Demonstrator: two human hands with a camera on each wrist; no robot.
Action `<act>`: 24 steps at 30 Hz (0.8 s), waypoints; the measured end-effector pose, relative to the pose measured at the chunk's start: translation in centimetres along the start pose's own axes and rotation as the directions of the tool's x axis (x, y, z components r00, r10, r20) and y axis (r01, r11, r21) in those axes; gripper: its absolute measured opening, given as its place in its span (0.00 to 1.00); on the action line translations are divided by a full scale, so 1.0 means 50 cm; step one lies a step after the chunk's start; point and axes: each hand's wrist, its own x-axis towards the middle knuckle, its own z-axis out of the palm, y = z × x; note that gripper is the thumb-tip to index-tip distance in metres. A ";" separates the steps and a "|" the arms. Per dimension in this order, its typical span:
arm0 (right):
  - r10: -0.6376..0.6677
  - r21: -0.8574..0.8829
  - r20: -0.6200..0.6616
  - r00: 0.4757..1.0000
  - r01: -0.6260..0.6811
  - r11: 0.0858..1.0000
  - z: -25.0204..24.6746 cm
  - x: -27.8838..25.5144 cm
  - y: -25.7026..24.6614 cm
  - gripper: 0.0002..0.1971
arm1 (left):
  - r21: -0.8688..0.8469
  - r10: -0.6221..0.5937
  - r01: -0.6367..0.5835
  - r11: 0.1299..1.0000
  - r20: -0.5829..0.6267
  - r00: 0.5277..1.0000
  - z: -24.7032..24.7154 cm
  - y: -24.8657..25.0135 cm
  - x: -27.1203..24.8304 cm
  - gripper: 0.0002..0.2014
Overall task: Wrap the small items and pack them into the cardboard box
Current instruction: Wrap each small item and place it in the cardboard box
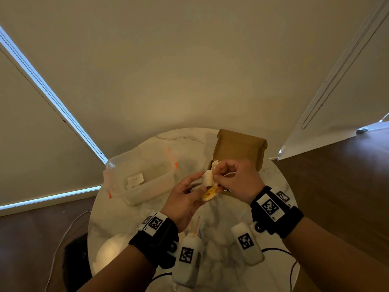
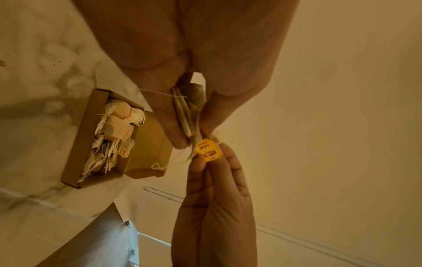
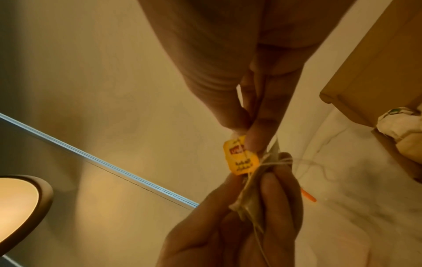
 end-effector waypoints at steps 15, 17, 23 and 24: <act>-0.211 -0.299 0.055 0.976 0.218 0.929 -0.043 0.008 -0.002 0.11 | 0.040 -0.205 0.232 0.972 -0.339 0.918 -0.014 0.019 0.025 0.08; -0.210 -0.293 0.094 0.973 0.229 0.928 -0.039 0.007 0.002 0.11 | 0.198 -0.122 0.208 0.958 -0.376 0.919 -0.014 0.023 0.034 0.14; -0.117 -0.136 0.055 0.992 0.124 0.983 -0.031 0.005 -0.003 0.11 | 0.774 0.321 -0.183 0.606 -0.028 0.947 -0.019 0.050 0.032 0.06; -0.117 -0.112 0.051 0.992 0.122 0.986 -0.030 0.005 -0.005 0.11 | 0.759 0.320 -0.236 0.606 0.039 0.947 -0.012 0.056 0.025 0.02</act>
